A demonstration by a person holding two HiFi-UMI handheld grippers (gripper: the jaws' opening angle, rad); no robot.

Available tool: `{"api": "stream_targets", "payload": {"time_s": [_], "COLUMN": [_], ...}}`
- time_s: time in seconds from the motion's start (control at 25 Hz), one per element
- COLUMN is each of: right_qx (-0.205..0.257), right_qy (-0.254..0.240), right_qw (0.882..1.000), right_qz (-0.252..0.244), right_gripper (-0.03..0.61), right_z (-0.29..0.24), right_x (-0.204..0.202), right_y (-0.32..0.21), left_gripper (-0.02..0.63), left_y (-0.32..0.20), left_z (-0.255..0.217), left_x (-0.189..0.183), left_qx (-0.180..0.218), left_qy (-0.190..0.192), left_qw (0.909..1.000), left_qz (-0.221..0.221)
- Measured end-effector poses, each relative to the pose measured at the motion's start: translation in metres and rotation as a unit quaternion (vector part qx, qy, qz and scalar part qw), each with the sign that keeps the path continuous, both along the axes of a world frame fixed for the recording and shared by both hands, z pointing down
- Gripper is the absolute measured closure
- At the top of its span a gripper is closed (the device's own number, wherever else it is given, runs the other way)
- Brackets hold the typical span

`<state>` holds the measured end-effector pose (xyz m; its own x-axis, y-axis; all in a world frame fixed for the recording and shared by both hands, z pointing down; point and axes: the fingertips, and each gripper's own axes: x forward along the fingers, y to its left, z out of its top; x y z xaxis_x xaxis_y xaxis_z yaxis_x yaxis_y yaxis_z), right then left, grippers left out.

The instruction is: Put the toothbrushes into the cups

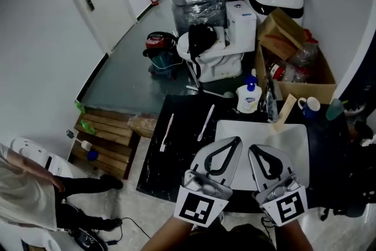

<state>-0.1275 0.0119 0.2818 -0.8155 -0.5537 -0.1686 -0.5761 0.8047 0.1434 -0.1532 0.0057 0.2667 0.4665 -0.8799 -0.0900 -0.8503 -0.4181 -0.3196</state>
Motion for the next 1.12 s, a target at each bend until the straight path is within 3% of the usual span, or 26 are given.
{"api": "stream_targets", "payload": {"time_s": [0.52,0.72,0.92,1.12], "right_qx": [-0.003,-0.013,-0.016,-0.019], "right_qy": [-0.002,0.006,0.012,0.010], "right_qw": [0.999,0.998,0.998,0.999], "right_qz": [0.048,0.055,0.051,0.045], "right_gripper": [0.543,0.543,0.543,0.543], "right_z": [-0.002,0.005,0.009,0.008], "right_x": [-0.045,-0.051,-0.054,-0.056], "right_y": [-0.057,-0.064,-0.073,-0.079], "left_gripper": [0.606,0.606,0.606,0.606], "left_y": [-0.055,-0.067,-0.073,-0.076], "left_z": [0.006,0.010,0.015,0.021], "left_x": [-0.052,-0.063,-0.060,-0.059], "left_qx": [0.003,-0.007,-0.021,-0.023], "left_qy": [0.011,0.066,0.084,0.027], "left_qw": [0.9996,0.9975,0.9959,0.9990], "left_qz": [0.025,0.024,0.027,0.028]}}
